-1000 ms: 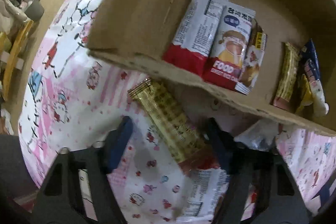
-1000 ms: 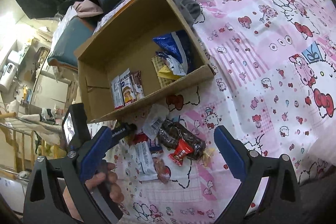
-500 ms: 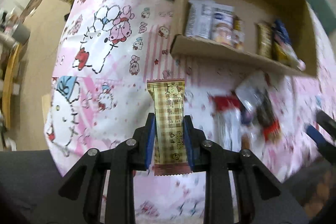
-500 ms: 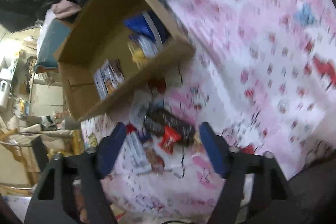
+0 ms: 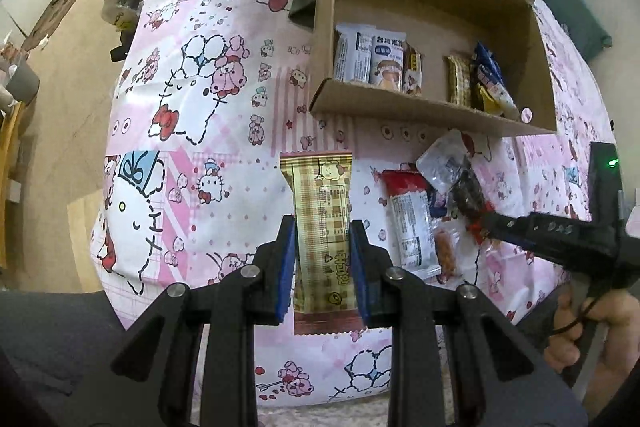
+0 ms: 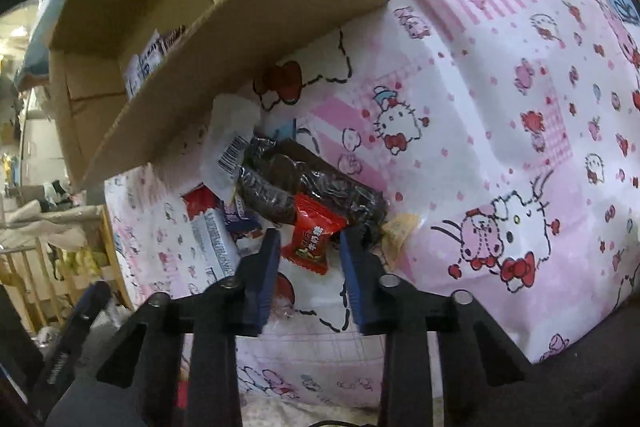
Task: Organize snacks
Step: 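Grasp the gold checkered bar with left tool while right tool grasps red candy, then carry both snacks into the box and open both tools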
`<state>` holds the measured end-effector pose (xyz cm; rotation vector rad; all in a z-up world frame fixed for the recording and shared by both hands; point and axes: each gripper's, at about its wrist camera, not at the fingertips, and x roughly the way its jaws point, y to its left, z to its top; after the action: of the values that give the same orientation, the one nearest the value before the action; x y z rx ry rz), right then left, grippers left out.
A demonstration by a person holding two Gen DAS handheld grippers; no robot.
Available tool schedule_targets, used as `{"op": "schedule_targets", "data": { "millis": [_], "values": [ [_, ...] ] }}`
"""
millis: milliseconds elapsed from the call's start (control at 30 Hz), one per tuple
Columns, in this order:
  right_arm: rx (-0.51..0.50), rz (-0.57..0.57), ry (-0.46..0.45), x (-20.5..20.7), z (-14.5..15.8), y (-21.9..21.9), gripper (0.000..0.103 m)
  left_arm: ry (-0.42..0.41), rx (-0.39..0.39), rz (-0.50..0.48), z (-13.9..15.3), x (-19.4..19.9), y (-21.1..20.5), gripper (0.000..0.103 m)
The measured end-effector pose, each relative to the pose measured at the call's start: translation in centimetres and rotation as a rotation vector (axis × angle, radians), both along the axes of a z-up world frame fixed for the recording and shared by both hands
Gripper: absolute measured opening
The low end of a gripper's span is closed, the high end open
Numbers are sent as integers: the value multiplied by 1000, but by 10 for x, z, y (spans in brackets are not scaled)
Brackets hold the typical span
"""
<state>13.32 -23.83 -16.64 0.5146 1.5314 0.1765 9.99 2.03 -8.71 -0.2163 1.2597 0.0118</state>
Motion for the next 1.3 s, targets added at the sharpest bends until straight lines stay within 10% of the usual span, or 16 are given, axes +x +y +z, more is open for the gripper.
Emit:
{"op": "schedule_targets", "data": {
  "millis": [1067,1300],
  "values": [
    [107,100,-234,-11,63,8,16,-92,91,8,4,0,-1,22],
    [186,139,-440,-12,109,14,16,-221,137,-19,45,3,-10,22]
  ]
}}
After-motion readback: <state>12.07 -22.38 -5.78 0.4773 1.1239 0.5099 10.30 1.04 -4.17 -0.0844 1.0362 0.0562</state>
